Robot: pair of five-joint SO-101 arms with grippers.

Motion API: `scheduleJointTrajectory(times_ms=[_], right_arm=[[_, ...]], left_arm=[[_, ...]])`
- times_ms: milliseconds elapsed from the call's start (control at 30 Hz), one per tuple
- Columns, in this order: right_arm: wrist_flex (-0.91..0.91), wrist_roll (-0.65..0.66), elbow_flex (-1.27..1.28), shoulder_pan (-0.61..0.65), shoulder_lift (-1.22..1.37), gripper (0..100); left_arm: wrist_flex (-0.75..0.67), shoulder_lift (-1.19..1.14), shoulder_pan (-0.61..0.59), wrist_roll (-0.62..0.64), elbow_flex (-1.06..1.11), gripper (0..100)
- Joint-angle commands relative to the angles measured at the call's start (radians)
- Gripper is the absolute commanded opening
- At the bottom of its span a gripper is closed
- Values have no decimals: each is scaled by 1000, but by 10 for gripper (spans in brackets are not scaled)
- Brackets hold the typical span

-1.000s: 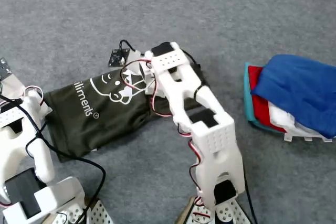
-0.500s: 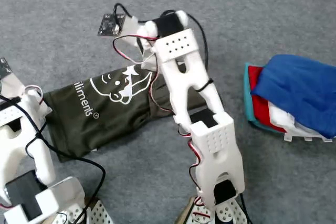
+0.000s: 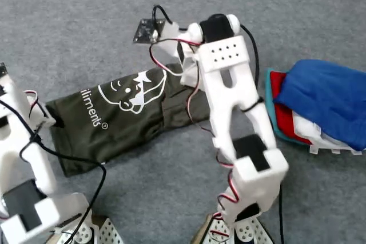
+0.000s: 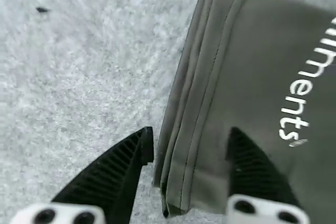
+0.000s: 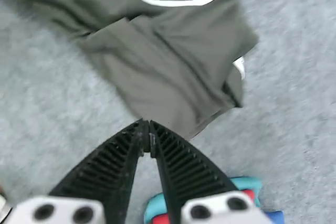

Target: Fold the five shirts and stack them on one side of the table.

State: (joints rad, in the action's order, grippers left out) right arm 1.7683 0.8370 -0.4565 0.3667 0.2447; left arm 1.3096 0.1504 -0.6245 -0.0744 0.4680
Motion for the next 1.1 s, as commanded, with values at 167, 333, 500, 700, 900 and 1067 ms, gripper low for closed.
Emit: scheduleJointTrajectory(times_ms=[167, 333, 500, 700, 900, 1067], right_arm=[[-40, 60, 188, -18, -170, 5], [-75, 61, 203, -12, -177, 5], [-78, 61, 206, -12, -177, 5], [-77, 60, 205, -12, -179, 5], [-74, 60, 203, -16, -179, 5], [-78, 60, 202, -39, -180, 5]], left_arm=[[-43, -269, -54, -54, -158, 278], [-41, -406, -15, -52, -215, 278], [-38, -496, 15, -52, -245, 264], [21, -585, 20, -51, -321, 144], [107, -704, 28, -51, -428, 27], [143, -766, -72, -58, -540, 19]])
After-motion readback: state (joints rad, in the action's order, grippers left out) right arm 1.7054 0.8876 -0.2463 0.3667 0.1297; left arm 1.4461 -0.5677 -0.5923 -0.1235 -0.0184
